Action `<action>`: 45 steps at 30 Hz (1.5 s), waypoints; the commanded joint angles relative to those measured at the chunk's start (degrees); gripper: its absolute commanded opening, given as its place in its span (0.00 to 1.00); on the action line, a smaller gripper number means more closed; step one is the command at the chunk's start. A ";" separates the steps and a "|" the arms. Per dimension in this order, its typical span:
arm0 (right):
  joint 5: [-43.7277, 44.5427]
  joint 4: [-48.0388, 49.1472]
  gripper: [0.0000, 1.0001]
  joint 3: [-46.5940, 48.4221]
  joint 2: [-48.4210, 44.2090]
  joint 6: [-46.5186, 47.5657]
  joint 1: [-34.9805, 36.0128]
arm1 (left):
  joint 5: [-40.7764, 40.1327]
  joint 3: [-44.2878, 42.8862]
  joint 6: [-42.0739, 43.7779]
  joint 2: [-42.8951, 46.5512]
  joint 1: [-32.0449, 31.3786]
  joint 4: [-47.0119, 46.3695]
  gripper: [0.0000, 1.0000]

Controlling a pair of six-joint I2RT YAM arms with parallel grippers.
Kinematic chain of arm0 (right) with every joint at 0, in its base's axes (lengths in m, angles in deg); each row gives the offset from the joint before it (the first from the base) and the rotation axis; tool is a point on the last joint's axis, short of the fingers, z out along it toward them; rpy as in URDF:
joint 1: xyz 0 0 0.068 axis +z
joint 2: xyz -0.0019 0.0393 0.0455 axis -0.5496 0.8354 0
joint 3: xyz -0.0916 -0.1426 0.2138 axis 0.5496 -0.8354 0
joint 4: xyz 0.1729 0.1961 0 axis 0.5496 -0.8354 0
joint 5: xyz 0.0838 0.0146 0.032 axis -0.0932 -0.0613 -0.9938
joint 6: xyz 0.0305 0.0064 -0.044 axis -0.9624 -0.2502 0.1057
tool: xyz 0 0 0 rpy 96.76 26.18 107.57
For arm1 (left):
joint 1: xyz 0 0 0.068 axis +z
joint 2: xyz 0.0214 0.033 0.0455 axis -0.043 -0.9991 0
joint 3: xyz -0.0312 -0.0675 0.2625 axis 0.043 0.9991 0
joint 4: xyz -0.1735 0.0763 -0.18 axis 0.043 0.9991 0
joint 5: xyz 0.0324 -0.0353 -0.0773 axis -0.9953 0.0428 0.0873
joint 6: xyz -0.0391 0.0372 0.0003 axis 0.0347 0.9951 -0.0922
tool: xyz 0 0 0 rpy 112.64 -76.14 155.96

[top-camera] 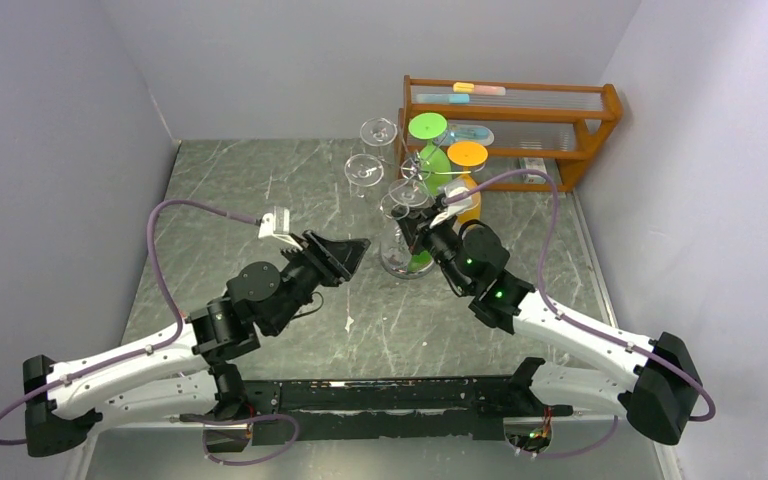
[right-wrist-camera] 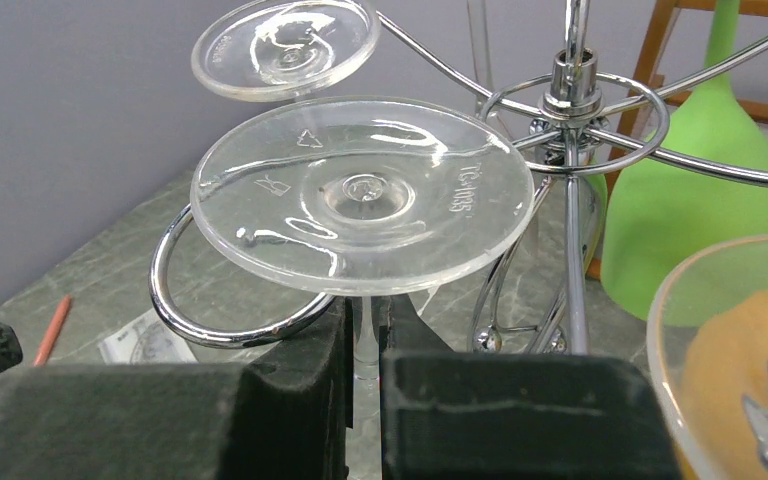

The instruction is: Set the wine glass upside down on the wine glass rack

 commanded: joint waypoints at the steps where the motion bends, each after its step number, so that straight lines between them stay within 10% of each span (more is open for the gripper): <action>1: 2.56 1.78 0.07 2.48 0.22 -1.14 0.84 | -5.25 -3.31 -8.04 -2.32 0.06 -6.52 0.50; 16: -1.42 0.91 0.09 4.24 1.15 -2.16 0.95 | 19.35 -7.44 -15.46 -13.32 15.06 -12.11 0.42; 30: -8.09 1.67 0.10 5.30 1.82 -0.81 0.93 | 25.06 -7.47 -13.09 -16.33 15.29 -16.14 0.05; 45: -15.25 5.63 0.08 4.05 -0.17 -3.55 0.97 | 23.49 -7.37 -12.01 -16.81 15.24 -16.51 0.09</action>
